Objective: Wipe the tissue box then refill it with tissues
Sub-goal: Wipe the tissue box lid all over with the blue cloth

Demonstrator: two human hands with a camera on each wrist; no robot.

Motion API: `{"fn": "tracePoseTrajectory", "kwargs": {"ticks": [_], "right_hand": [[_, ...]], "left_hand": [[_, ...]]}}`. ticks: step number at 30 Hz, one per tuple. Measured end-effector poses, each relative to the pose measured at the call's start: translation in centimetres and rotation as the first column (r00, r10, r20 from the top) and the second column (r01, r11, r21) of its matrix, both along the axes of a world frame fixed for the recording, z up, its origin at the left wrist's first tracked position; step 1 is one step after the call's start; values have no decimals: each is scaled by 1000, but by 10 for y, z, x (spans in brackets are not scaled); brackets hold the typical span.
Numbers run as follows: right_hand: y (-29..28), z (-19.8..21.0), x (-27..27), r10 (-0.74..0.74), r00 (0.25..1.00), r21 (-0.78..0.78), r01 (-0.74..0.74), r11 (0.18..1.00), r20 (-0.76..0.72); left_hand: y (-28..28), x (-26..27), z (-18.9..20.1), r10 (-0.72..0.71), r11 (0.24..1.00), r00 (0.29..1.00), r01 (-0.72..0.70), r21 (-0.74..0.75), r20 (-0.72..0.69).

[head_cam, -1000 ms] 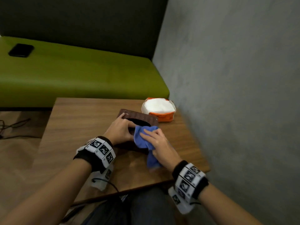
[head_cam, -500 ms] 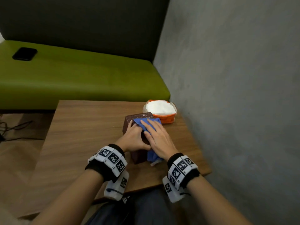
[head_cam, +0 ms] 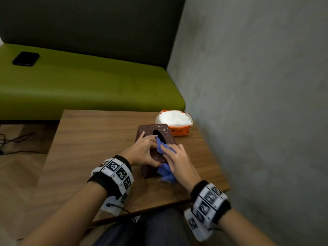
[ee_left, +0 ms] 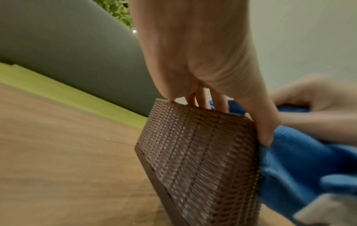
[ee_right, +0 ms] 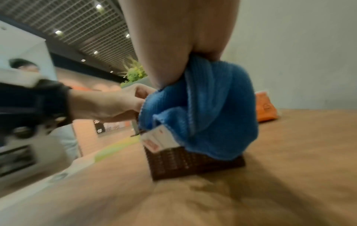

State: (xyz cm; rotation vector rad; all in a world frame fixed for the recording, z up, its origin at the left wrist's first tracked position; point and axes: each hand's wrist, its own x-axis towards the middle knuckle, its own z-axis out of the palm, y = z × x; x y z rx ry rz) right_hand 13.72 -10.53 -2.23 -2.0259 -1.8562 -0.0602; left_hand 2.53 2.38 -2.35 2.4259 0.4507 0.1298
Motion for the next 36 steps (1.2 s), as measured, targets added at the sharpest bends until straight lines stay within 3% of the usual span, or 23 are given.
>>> {"fn": "tracePoseTrajectory", "kwargs": {"ticks": [2, 7, 11, 13, 15, 19, 23, 25, 28, 31, 32, 36], "right_hand": [[-10, 0, 12, 49, 999, -2, -49, 999, -15], [7, 0, 23, -57, 997, 98, 62, 993, -56], [-25, -8, 9, 188, 982, 99, -189, 977, 23], [-18, -2, 23, 115, 993, 113, -119, 986, 39], [-3, 3, 36, -78, 996, 189, 83, 978, -34], [9, -10, 26, -147, 971, 192, 183, 964, -187], [7, -22, 18, -230, 955, 83, 248, 965, -187], [10, -19, 29, -249, 940, 31, 264, 964, -234], [9, -14, 25, -254, 948, 0, 259, 966, -193], [-9, -21, 5, -40, 998, -14, 40, 999, -48], [-13, -22, 13, -27, 998, -6, 27, 1000, -49], [-1, -9, 59, -274, 954, -9, 275, 961, -122]], "left_hand": [[0, 1, 4, -42, 999, 998, 43, 3, -41], [7, 6, 17, -118, 990, 971, 131, 49, -209], [21, 3, 23, -171, 983, 958, 180, 20, -230], [18, 7, 28, -160, 977, 936, 195, 82, -313], [14, 13, 31, -115, 975, 929, 174, 141, -351], [-19, 18, 19, 126, 991, 975, -116, 70, -182], [-45, 23, 0, 251, 961, 965, -238, 144, -79], [-40, 22, -4, 246, 963, 968, -237, 125, -53], [-33, 19, -2, 237, 965, 971, -232, 119, -34], [-21, 17, 0, 262, 964, 965, -263, 42, 26], [-18, 16, 0, 239, 971, 971, -239, 27, 13], [-17, 17, 3, 195, 979, 980, -192, 61, -43]]}}
